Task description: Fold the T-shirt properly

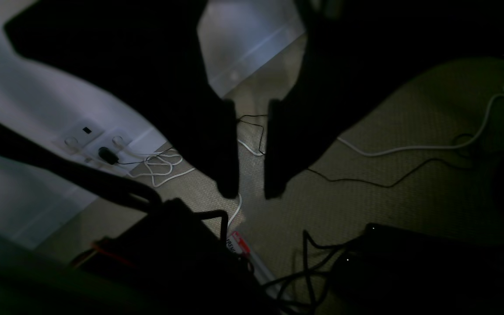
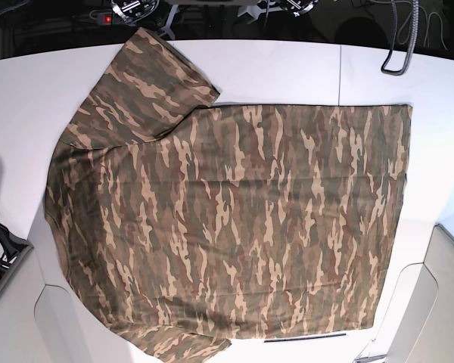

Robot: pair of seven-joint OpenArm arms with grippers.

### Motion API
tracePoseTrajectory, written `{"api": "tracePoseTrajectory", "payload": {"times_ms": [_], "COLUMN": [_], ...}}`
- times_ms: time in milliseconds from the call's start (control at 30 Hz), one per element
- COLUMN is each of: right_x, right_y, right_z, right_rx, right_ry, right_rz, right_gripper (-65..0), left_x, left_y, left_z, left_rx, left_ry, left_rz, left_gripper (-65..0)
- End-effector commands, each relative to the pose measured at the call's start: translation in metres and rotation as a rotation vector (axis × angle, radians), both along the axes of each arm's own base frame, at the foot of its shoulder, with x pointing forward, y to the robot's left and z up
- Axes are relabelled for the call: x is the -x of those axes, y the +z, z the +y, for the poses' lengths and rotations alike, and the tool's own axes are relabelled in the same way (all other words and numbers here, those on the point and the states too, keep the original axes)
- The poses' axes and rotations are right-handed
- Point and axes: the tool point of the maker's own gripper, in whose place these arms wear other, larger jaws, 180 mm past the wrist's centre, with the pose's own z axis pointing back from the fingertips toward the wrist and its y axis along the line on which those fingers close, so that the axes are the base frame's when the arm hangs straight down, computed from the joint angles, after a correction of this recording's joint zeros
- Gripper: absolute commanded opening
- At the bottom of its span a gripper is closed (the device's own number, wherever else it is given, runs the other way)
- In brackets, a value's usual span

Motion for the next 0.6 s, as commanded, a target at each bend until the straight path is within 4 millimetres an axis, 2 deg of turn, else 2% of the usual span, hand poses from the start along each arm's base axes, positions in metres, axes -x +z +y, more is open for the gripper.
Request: {"api": "tracePoseTrajectory", "payload": {"times_ms": [0,200,367,567], "right_x": [-0.003,-0.003,0.000,0.006], "right_y": [0.001,0.001,-0.001,0.000], "right_z": [0.001,-0.001,-0.021,-0.040], "right_rx": [-0.014,-0.010,0.020,0.041], "right_ry": [-0.002,-0.002,0.001,0.007], "right_rz": [-0.011,-0.010,-0.006,-0.002], "right_gripper": [-45.9,-45.9,-45.9,-45.9], "left_x": [0.001,0.003,0.010,0.000], "left_y": [0.001,0.000,0.001,0.002], "left_z": [0.000,0.002,0.000,-0.004], "left_rx": [0.007,0.004,0.005,0.011], "left_ry": [-0.020,-0.056,-0.041,0.070], "left_rz": [0.004,0.000,0.015,0.001], "left_gripper": [-51.2,-51.2,-51.2,-51.2]}}
